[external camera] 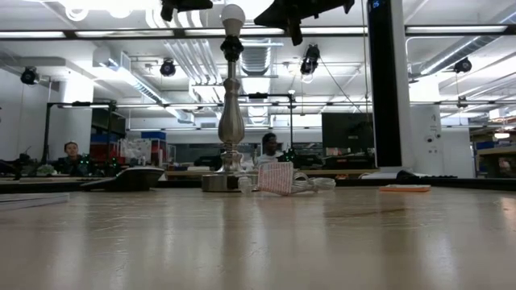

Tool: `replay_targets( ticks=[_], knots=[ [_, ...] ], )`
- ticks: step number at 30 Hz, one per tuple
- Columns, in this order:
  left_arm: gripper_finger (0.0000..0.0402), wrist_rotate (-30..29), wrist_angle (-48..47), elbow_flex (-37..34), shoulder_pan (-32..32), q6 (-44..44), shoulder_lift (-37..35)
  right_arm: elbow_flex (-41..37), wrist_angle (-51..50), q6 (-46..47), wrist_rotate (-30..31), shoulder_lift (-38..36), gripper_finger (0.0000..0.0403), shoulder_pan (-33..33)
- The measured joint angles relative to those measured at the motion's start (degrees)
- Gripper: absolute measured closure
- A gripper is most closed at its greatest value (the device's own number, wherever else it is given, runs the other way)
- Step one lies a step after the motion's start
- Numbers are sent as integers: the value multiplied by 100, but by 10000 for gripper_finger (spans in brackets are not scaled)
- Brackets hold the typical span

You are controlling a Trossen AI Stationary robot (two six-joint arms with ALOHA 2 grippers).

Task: Screw lightbulb
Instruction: Insert the lightbulb into the lamp

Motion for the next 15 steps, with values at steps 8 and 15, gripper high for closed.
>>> replay_targets(
  ticks=[8, 15],
  knots=[
    [401, 78, 198, 0, 0, 16, 151, 0, 295, 121, -62, 32, 403, 2],
    [401, 76, 336, 0, 0, 19, 301, -2, 526, 211, -210, 42, 403, -11]
  ],
)
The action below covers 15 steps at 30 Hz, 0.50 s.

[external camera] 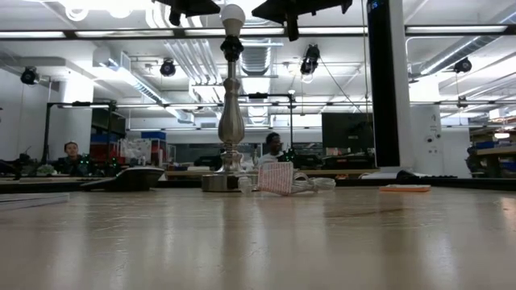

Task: Screw lightbulb
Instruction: Insert the lightbulb into the lamp

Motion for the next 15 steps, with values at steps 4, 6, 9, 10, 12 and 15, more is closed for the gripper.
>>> replay_targets(
  ticks=[4, 6, 9, 10, 12, 15],
  knots=[
    [401, -2, 56, 0, 0, -6, 39, 0, 9, 71, -201, 4, 403, 0],
    [401, -4, 195, 0, 0, -12, 29, 0, 166, 123, -251, -4, 403, 0],
    [401, -18, 205, 65, 1, 63, -91, -2, 382, 191, -229, -89, 403, -17],
    [401, -35, 206, 96, 4, 135, -125, 0, 386, 204, -230, -130, 403, -43],
    [401, -195, 172, 141, 7, 269, -205, 0, 416, 357, -221, -218, 403, -117],
    [401, -312, 296, 317, 9, 312, -297, -7, 823, 217, -80, -401, 403, -152]
  ],
)
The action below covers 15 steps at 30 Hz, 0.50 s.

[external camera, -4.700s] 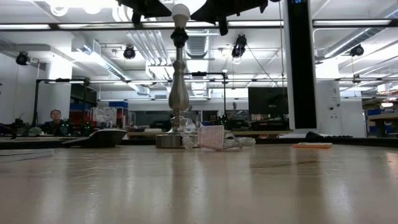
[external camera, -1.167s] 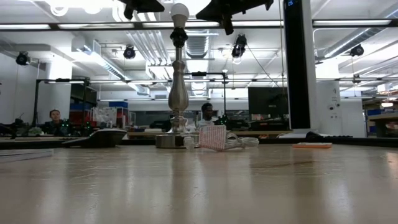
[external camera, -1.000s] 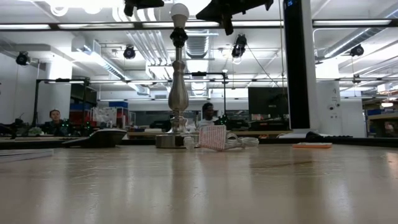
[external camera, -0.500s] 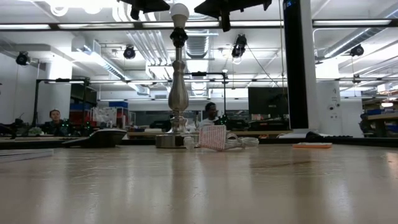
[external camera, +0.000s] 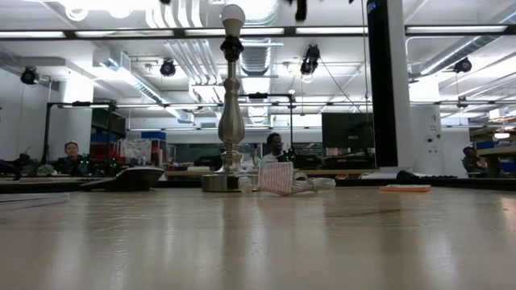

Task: Screw lightbulb
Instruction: Insert the lightbulb into the lamp

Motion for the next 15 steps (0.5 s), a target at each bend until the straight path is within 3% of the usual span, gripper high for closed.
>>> replay_targets(
  ticks=[6, 8, 11, 15],
  knots=[
    [401, 344, 1399, 58, 13, 542, -256, 26, 1391, -63, -372, -279, 403, -149],
    [402, 441, 1626, 48, 28, 583, -289, 10, 1210, -72, -92, -280, 403, -171],
    [401, 443, 1612, 29, 46, 564, -334, 4, 1114, 336, -249, -227, 403, -265],
    [401, -13, 829, 37, 57, 504, -321, 13, 198, 278, 155, -257, 403, -336]
  ],
)
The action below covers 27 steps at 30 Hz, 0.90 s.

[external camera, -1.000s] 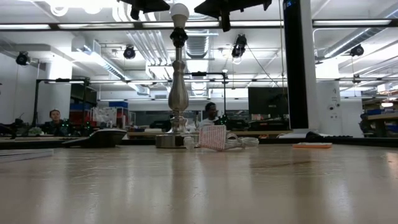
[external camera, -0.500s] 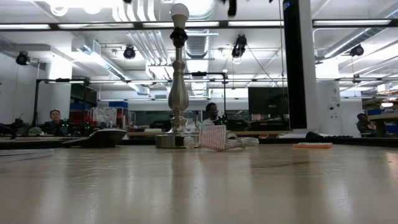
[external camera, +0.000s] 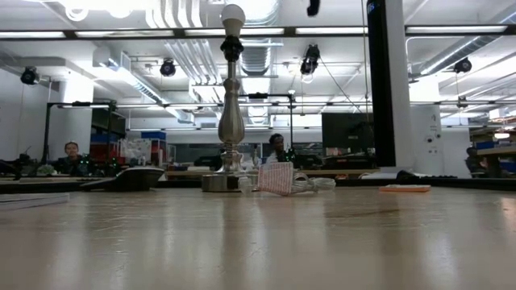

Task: Screw lightbulb
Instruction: Insert the lightbulb into the lamp

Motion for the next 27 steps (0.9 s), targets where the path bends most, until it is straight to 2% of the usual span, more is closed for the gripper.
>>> replay_targets(
  ticks=[1, 3, 6, 9, 11, 16, 18, 23, 25, 27],
  knots=[
    [401, -49, -189, -14, 2, -116, 16, -4, -192, 40, -31, 28, 403, -20],
    [401, 164, 157, -105, 6, -348, 61, -15, 12, 262, -553, 146, 403, -37],
    [401, 512, 2089, -230, -2, -504, 77, -22, 1092, 717, -1216, 259, 403, -10],
    [401, 441, 4009, -418, 6, -533, 169, 0, 2255, 945, -1179, 284, 403, -18],
    [401, 59, 4813, -510, 10, -642, 246, 4, 2655, 943, -921, 319, 403, 36],
    [401, -1137, 6191, -702, 8, -1221, 435, -9, 2829, 1181, -415, 338, 403, 101],
    [401, -1266, 6451, -813, 17, -1436, 450, -7, 2825, 1202, -346, 336, 403, 75],
    [401, -1255, 6332, -1013, 6, -1428, 483, -7, 2642, 1094, -380, 336, 403, 106],
    [401, -1255, 5937, -1039, 10, -1366, 424, 99, 1828, 1044, -235, 317, 403, 86],
    [401, -1365, 4787, -1062, 15, -1290, 220, 388, 167, 906, 88, 314, 403, -9]
  ],
)
